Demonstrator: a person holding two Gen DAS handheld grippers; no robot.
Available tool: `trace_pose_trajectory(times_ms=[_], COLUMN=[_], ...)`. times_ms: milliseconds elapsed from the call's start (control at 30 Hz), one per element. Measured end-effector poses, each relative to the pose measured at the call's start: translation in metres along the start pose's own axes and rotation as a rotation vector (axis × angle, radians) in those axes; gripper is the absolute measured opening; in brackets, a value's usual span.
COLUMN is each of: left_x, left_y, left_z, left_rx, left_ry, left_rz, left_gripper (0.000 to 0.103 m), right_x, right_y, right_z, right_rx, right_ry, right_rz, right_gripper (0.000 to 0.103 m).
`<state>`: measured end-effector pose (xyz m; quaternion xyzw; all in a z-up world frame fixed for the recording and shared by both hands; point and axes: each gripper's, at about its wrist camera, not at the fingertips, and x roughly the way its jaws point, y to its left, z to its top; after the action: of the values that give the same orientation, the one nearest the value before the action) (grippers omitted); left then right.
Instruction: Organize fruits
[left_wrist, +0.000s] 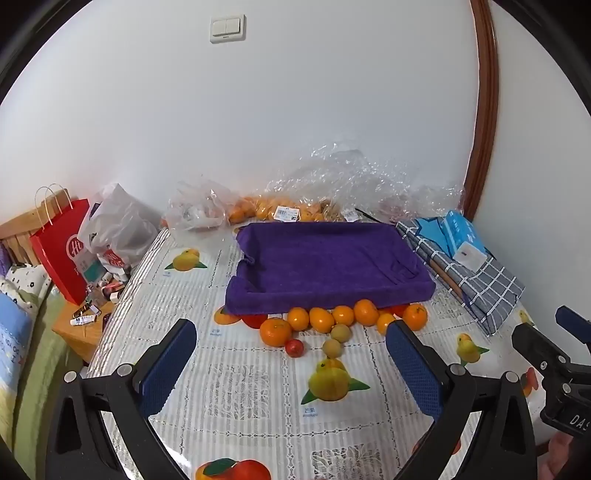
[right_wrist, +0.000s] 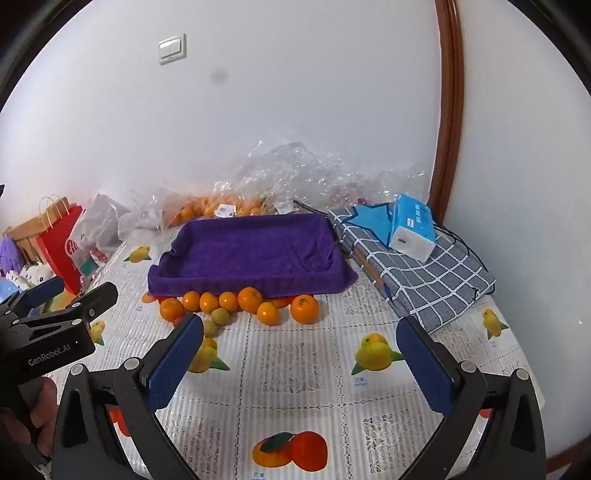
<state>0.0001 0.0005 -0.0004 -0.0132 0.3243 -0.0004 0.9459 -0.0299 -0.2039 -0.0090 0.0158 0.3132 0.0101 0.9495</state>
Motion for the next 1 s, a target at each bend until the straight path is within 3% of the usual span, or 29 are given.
trace_pose_trajectory(times_ms=[100, 200, 1000], left_x=[0.003, -0.005, -0.011], left_y=[0.001, -0.001, -0.003], left_z=[0.0, -0.003, 0.0], left_rx=[-0.005, -0.008, -0.008], left_ry=[0.012, -0.043, -0.025], left_rz=[-0.012, -0.021, -0.015], left_gripper=[0.103, 0.103, 0.103], right_x=[-0.001, -0.002, -0.016], right_y=[0.0, 0.001, -0.01], right_z=[-0.004, -0.009, -0.007], right_rx=[0.009, 0.003, 0.035], right_ry=[-0.007, -0.004, -0.019], right_rz=[0.001, -0.007, 0.006], right_gripper=[0.103, 0.103, 0.103])
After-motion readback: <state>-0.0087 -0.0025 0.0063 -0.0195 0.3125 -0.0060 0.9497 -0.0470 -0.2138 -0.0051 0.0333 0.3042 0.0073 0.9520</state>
